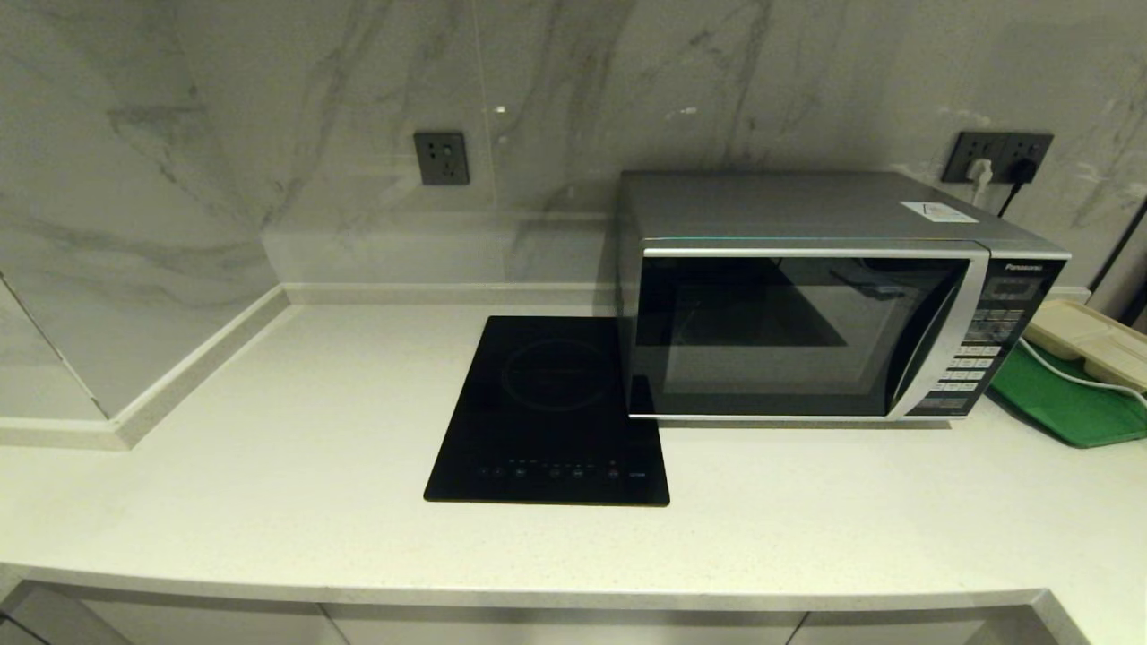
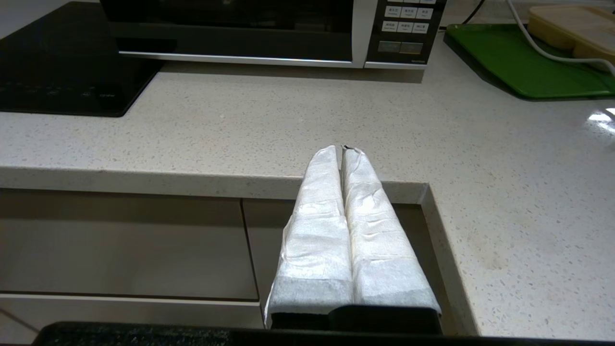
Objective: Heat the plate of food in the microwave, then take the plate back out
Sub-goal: Open the microwave oven
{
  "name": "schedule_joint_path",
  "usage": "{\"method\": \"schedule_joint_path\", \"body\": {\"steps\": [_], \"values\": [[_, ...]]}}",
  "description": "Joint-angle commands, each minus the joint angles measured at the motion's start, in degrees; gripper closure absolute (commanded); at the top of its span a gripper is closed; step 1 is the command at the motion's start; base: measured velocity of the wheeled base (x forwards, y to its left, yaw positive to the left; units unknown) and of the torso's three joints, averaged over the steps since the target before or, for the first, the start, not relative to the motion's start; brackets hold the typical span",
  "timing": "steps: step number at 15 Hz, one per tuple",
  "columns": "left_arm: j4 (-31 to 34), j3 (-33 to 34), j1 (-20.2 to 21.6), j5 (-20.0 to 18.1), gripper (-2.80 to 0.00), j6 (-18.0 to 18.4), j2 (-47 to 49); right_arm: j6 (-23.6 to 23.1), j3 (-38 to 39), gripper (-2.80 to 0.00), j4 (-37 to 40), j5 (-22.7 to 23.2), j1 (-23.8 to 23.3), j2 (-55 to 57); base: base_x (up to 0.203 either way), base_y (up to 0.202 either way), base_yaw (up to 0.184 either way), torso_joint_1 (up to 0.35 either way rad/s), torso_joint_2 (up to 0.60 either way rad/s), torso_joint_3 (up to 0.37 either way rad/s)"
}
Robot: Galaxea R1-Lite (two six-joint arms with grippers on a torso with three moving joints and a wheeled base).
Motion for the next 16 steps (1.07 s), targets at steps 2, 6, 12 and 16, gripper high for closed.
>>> {"method": "schedule_joint_path", "body": {"steps": [2,6,12,16], "values": [[0.0,0.0,0.0,0.0,0.00,0.0,0.0,0.0,0.0,0.00,0.4,0.0,0.0,0.1,0.000,0.000,0.000,0.000,0.00,0.000],[0.0,0.0,0.0,0.0,0.00,0.0,0.0,-0.4,0.1,0.00,0.0,0.1,0.0,0.1,0.000,0.000,0.000,0.000,0.00,0.000],[0.0,0.0,0.0,0.0,0.00,0.0,0.0,-1.4,0.1,0.00,0.0,0.3,0.0,0.1,0.000,0.000,0.000,0.000,0.00,0.000],[0.0,0.0,0.0,0.0,0.00,0.0,0.0,1.3,0.1,0.00,0.0,-0.1,0.0,0.1,0.000,0.000,0.000,0.000,0.00,0.000]]}}
